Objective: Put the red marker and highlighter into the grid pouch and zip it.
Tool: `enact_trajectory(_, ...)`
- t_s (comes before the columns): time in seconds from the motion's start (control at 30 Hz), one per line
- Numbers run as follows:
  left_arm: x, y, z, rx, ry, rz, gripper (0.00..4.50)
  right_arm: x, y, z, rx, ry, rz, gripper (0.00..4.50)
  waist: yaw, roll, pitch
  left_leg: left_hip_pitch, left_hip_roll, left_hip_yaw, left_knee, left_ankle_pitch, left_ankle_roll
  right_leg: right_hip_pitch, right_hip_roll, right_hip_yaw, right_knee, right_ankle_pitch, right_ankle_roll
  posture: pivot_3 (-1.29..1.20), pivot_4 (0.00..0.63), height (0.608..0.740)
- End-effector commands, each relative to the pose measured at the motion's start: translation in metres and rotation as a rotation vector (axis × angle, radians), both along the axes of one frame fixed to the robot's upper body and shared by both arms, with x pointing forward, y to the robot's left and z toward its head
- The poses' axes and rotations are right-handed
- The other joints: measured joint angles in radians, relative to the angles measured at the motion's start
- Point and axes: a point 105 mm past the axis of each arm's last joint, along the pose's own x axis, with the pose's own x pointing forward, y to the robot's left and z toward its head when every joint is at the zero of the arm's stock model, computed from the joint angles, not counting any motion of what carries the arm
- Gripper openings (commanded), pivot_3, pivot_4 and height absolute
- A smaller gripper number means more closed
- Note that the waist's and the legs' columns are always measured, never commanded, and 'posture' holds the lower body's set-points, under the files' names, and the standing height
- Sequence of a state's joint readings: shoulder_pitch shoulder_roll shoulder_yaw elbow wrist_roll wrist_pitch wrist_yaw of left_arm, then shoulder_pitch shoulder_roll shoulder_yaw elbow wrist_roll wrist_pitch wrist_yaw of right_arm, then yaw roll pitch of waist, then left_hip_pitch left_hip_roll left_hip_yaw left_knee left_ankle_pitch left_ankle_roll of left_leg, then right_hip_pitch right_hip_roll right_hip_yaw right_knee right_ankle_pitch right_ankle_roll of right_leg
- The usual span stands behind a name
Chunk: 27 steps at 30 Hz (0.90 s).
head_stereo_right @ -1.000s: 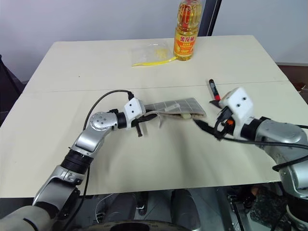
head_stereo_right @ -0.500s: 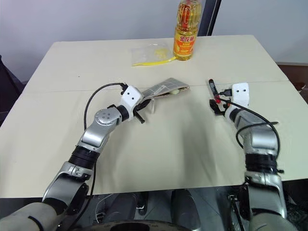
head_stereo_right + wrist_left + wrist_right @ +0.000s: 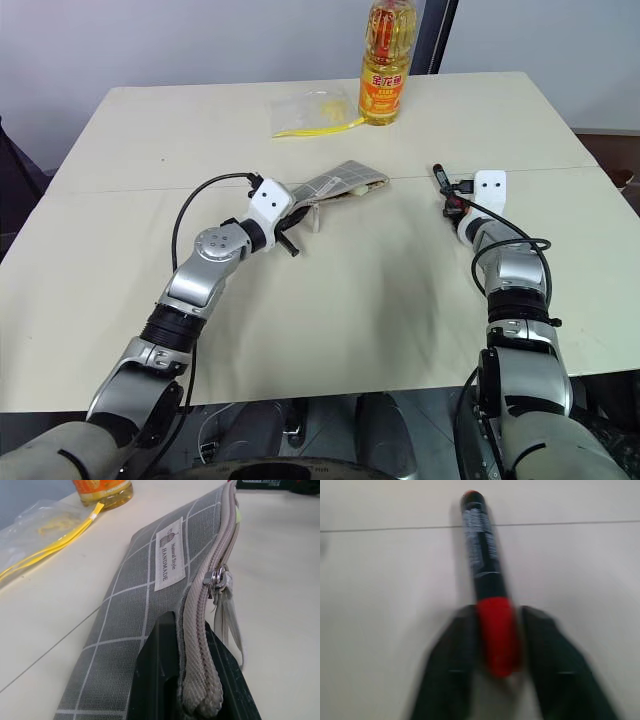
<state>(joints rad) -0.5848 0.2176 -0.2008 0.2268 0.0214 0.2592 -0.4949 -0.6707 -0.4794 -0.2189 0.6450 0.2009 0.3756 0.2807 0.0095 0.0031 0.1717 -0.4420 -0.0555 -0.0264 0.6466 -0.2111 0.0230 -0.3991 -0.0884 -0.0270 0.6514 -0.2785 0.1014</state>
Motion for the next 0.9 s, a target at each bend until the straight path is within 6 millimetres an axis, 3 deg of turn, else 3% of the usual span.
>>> enact_trajectory(0.03, -0.001, 0.002, 0.011, -0.017, -0.036, 0.005, 0.00, -0.003, 0.001, 0.027, -0.042, -0.105, 0.030, 0.33, 0.002, 0.000, 0.000, 0.000, 0.000, 0.000, 0.000, 0.000, 0.000, 0.000, 0.000, 0.000, 0.000, 0.000, 0.000, 0.00, 0.150, 0.740)
enact_trajectory(0.17, -0.001, 0.001, 0.013, -0.024, -0.038, -0.006, 0.00, -0.022, -0.005, 0.037, -0.134, -0.118, 0.041, 0.33, 0.003, 0.000, 0.000, 0.000, 0.000, 0.000, 0.000, 0.000, 0.000, 0.000, -0.001, 0.000, 0.000, 0.000, 0.000, 0.00, 0.150, 0.740)
enact_trajectory(0.23, 0.001, 0.001, 0.016, -0.033, -0.042, -0.017, 0.00, -0.043, -0.002, 0.050, -0.174, -0.128, 0.113, 0.33, 0.008, 0.000, 0.000, 0.000, 0.000, 0.000, 0.000, 0.000, 0.000, 0.000, -0.001, 0.000, 0.000, 0.000, 0.000, 0.00, 0.150, 0.740)
enact_trajectory(0.4, -0.001, -0.008, 0.022, -0.046, -0.045, -0.104, 0.00, -0.094, 0.030, 0.066, -0.265, -0.130, 0.383, 0.33, 0.003, 0.000, 0.000, -0.001, 0.000, 0.000, 0.000, 0.000, 0.000, -0.001, -0.001, 0.000, 0.000, 0.000, 0.000, 0.00, 0.150, 0.740)
enact_trajectory(0.53, -0.007, -0.017, 0.024, -0.036, -0.056, -0.183, 0.00, -0.118, 0.055, 0.067, -0.281, -0.110, 0.527, 0.33, 0.003, 0.000, 0.000, 0.000, 0.001, 0.000, 0.000, 0.000, 0.000, 0.000, -0.001, 0.000, -0.001, 0.000, 0.000, 0.00, 0.150, 0.740)
enact_trajectory(0.73, -0.014, -0.028, 0.027, -0.030, -0.073, -0.263, 0.00, -0.129, 0.077, 0.070, -0.314, -0.090, 0.607, 0.33, 0.006, 0.000, 0.000, 0.000, 0.001, -0.001, 0.001, 0.000, 0.000, 0.001, -0.002, 0.000, -0.003, 0.000, -0.001, 0.00, 0.150, 0.740)
enact_trajectory(0.9, -0.016, -0.031, 0.030, -0.039, -0.080, -0.280, 0.00, -0.130, 0.079, 0.066, -0.354, -0.058, 0.631, 0.33, 0.006, 0.000, 0.000, -0.001, 0.000, -0.001, 0.001, -0.001, 0.001, 0.001, -0.002, 0.000, -0.004, 0.000, 0.000, 0.00, 0.150, 0.740)
